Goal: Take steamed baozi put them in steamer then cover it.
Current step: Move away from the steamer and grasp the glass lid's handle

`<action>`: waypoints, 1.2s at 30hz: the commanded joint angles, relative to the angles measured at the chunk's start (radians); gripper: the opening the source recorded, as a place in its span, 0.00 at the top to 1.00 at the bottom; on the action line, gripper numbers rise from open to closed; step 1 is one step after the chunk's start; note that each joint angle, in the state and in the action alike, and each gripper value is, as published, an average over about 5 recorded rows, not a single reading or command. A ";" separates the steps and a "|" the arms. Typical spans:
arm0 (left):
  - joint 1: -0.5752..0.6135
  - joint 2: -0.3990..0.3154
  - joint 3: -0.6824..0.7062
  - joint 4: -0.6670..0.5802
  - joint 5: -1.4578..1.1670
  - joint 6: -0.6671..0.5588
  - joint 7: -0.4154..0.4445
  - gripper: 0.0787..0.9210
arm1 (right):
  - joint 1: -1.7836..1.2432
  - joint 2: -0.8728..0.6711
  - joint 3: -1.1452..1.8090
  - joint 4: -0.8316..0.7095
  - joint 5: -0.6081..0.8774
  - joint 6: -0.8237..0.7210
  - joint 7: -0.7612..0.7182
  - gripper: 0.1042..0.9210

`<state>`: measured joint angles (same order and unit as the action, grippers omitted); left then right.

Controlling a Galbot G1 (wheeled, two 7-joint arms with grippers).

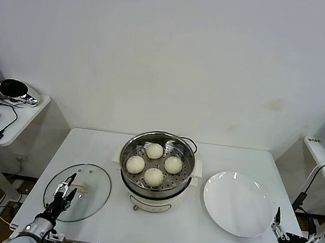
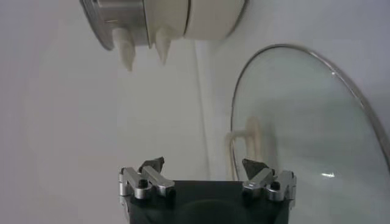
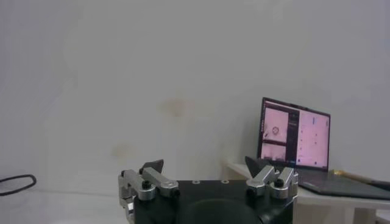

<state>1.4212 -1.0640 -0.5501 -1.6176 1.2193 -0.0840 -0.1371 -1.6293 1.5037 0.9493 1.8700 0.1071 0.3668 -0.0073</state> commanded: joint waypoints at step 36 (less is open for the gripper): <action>-0.195 -0.024 0.040 0.262 -0.083 -0.064 -0.061 0.66 | 0.000 -0.001 -0.033 0.000 -0.017 0.007 -0.004 0.12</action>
<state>1.2431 -1.0867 -0.5085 -1.4137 1.1749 -0.1234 -0.1532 -1.6286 1.5027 0.9188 1.8658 0.0916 0.3741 -0.0107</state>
